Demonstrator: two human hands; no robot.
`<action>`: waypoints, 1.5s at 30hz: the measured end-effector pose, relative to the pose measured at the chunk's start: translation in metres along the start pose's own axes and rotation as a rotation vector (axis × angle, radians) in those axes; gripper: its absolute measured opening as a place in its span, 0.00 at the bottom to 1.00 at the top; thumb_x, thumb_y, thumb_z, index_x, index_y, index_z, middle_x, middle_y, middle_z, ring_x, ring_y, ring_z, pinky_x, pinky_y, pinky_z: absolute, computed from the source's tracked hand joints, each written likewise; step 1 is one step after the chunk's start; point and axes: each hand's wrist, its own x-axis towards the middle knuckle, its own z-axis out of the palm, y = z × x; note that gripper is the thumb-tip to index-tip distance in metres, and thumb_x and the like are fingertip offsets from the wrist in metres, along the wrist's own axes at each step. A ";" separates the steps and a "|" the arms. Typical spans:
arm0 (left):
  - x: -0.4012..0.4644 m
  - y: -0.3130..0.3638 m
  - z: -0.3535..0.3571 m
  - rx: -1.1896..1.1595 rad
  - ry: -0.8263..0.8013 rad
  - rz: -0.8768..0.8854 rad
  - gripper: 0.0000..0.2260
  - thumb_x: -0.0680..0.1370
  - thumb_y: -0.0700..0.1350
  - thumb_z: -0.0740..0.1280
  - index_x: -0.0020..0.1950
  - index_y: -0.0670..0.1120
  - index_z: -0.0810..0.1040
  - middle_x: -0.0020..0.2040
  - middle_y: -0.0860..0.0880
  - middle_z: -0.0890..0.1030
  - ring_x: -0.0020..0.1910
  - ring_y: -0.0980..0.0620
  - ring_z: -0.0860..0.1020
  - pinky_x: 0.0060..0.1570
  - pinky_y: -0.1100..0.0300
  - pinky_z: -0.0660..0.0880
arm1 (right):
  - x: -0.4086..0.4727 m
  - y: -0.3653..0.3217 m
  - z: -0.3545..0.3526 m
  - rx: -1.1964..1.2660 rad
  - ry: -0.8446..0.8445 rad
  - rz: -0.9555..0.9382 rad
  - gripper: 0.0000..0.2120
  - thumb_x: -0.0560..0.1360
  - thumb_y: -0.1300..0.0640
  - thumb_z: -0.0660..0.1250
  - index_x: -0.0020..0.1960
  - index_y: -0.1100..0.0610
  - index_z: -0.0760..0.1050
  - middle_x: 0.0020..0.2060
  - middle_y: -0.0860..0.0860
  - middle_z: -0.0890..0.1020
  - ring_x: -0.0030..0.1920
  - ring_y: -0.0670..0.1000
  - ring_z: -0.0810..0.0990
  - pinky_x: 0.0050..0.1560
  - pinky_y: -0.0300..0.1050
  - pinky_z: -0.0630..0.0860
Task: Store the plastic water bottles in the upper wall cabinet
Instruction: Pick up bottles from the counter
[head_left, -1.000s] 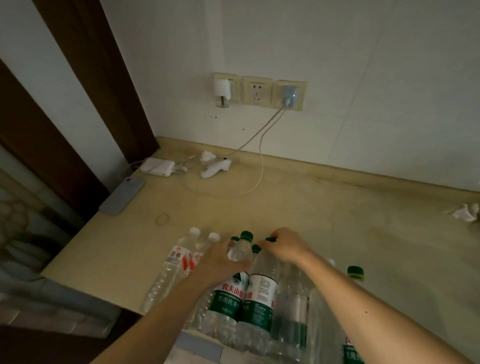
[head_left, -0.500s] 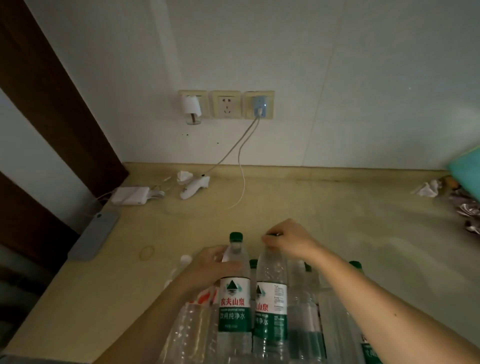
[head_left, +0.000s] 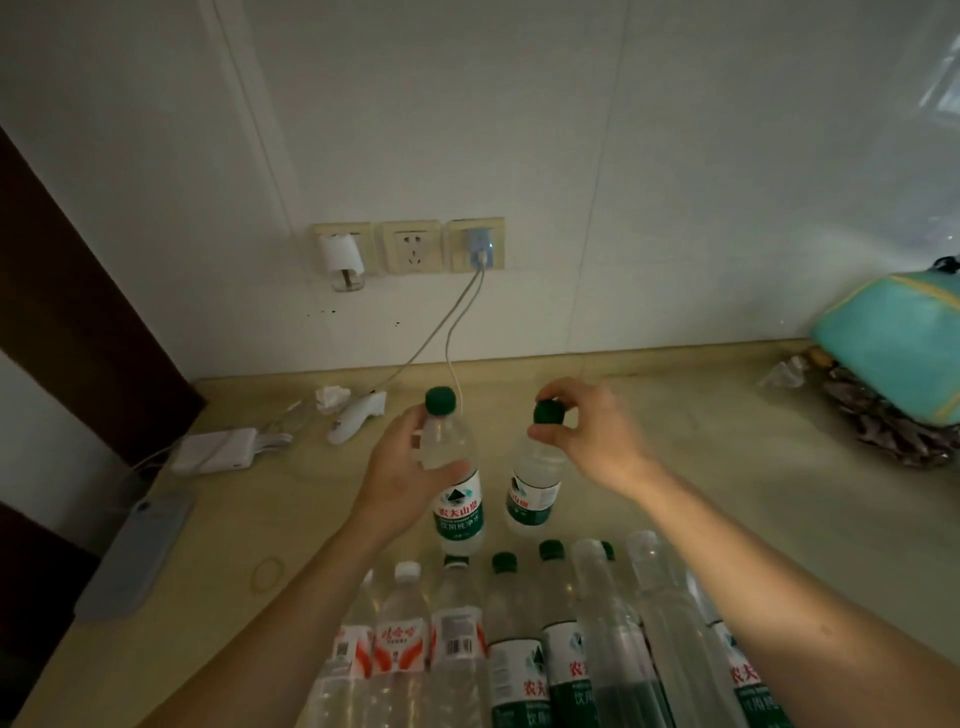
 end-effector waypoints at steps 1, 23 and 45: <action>0.002 -0.005 0.005 0.013 -0.003 0.009 0.27 0.70 0.46 0.81 0.65 0.58 0.75 0.59 0.62 0.78 0.56 0.68 0.76 0.53 0.56 0.78 | -0.001 0.002 0.005 -0.008 -0.010 0.009 0.16 0.74 0.53 0.76 0.60 0.53 0.79 0.54 0.47 0.83 0.55 0.46 0.78 0.52 0.38 0.71; 0.008 -0.049 0.020 0.009 -0.099 -0.089 0.30 0.71 0.44 0.80 0.67 0.59 0.71 0.62 0.59 0.78 0.59 0.64 0.78 0.60 0.56 0.78 | -0.001 0.052 0.047 0.129 -0.248 0.274 0.46 0.68 0.53 0.82 0.78 0.50 0.60 0.61 0.46 0.76 0.64 0.52 0.78 0.63 0.52 0.77; -0.015 -0.058 0.074 -0.204 0.203 -0.325 0.25 0.71 0.40 0.80 0.65 0.50 0.76 0.58 0.51 0.83 0.58 0.51 0.81 0.52 0.62 0.79 | 0.012 0.115 0.085 0.375 -0.430 0.244 0.34 0.66 0.51 0.83 0.66 0.44 0.70 0.57 0.41 0.81 0.57 0.44 0.80 0.55 0.43 0.79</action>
